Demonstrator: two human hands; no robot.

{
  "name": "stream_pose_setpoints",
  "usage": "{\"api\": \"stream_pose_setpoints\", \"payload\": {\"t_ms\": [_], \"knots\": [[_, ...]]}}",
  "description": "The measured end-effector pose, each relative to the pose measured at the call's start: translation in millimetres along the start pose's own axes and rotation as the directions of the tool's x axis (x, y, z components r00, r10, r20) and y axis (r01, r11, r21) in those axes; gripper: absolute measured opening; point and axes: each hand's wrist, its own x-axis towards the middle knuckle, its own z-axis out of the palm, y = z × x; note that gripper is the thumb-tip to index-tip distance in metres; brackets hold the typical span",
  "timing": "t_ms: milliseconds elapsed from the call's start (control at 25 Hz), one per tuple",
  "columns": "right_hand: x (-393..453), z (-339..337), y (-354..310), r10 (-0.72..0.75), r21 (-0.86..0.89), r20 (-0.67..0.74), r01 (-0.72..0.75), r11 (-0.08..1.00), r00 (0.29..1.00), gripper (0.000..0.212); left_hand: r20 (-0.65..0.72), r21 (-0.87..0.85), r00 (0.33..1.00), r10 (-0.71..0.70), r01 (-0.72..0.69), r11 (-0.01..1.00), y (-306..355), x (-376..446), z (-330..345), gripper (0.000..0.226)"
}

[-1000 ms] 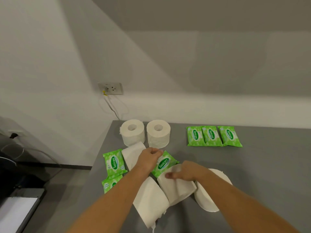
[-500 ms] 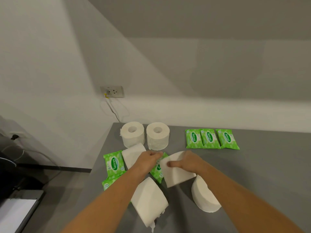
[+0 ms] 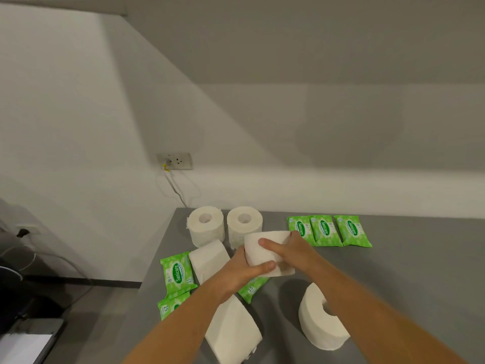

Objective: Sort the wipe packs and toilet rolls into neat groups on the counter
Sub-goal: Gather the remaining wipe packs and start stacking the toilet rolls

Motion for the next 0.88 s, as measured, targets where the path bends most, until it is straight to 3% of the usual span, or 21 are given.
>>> {"api": "stream_pose_setpoints", "payload": {"t_ms": [200,400,720,880], "knots": [[6.3,0.0,-7.3,-0.05,0.017,0.034,0.049,0.999,0.998,0.074,-0.163,-0.072,0.983,0.087,-0.1,0.992,-2.1,12.2,-0.3,0.105],[16.3,-4.0,-20.5,-0.16,-0.027,0.087,0.163,0.986,0.983,0.073,-0.308,-0.06,0.932,0.193,-0.222,0.973,1.4,21.0,-14.2,0.098],[53.3,-4.9,1.7,-0.137,-0.44,0.063,0.151,0.885,0.989,0.057,-0.513,-0.048,0.829,0.225,-0.289,0.956,17.1,35.4,-76.6,0.091],[69.9,-2.1,18.2,-0.083,-0.507,0.07,0.107,0.855,0.994,0.046,-0.609,-0.07,0.766,0.204,-0.308,0.949,19.0,52.9,-113.0,0.097]]}}
